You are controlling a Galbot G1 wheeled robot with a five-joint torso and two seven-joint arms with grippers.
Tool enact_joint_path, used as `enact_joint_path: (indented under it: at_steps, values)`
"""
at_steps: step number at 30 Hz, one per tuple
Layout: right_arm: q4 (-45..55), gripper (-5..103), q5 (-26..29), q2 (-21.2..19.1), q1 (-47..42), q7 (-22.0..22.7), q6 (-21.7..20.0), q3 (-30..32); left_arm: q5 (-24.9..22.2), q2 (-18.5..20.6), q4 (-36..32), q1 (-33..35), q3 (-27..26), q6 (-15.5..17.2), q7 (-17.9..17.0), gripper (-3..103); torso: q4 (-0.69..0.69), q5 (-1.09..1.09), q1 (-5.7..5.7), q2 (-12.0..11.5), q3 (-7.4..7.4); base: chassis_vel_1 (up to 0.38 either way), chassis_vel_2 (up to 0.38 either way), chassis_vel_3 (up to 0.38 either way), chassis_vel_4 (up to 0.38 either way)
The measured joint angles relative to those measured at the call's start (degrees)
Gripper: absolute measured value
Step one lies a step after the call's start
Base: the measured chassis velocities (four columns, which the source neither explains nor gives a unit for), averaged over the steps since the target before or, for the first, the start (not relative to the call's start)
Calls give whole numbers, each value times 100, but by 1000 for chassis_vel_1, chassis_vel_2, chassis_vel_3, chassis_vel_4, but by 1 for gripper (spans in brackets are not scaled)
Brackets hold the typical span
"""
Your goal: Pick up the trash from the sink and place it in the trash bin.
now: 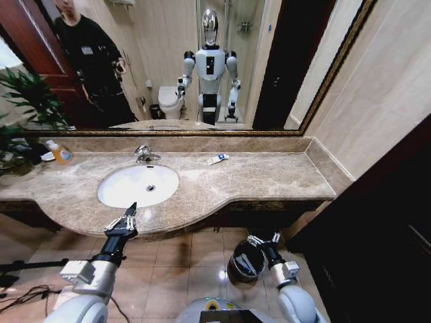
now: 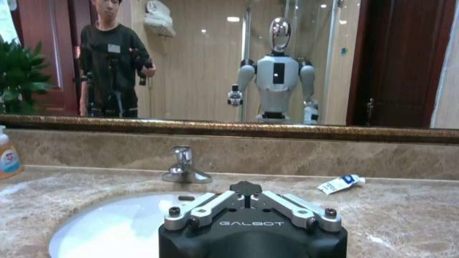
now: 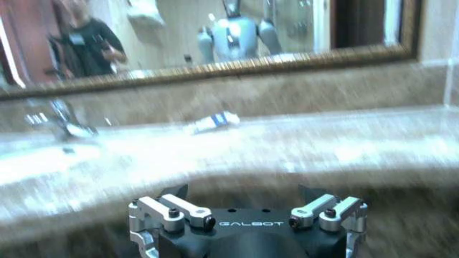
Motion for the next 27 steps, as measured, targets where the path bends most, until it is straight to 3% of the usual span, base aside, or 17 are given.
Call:
enact_joint_path:
  at_steps: [9,18,27]
  values:
    - [426,100,165,-231,972,15,-809,-261,0,0,0,0,0,0,0,0,1,1,0,0,0,0,0,0,0]
    - [-233,100,405,-402,2260,-196,-1325,-704,0,0,0,0,0,0,0,0,0,1,0,0,1,0,0,0,0]
    - [-1215,100,1089,-477,3742,-101,-1772,-1354,0,0,0,0,0,0,0,0,0,1,1,-1,1,0,0,0,0]
